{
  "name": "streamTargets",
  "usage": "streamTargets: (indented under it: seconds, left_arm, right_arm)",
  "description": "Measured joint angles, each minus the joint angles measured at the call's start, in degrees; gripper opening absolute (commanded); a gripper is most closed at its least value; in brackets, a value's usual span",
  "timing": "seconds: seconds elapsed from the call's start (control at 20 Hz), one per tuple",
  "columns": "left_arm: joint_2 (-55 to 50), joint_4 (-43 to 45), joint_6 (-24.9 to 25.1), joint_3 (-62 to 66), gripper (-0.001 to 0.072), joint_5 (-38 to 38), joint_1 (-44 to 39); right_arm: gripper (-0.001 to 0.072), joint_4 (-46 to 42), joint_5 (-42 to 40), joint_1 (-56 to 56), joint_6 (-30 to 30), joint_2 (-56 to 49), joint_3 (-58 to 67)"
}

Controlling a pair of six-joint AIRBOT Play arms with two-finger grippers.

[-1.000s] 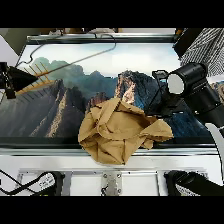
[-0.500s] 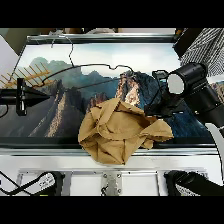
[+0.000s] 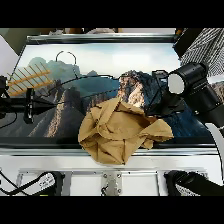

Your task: Fold the clothes and pants, and hang the long-sleeved shirts on hangers.

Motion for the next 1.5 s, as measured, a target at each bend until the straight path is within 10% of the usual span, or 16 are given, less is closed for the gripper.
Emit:
streamTargets:
  seconds: [1.5]
  left_arm:
    - [-10.0, 1.1, 4.0, -6.9, 0.0016, 9.7, -21.0]
  right_arm:
    - [0.0015, 1.9, 1.7, -6.0, -5.1, -4.1, 21.6]
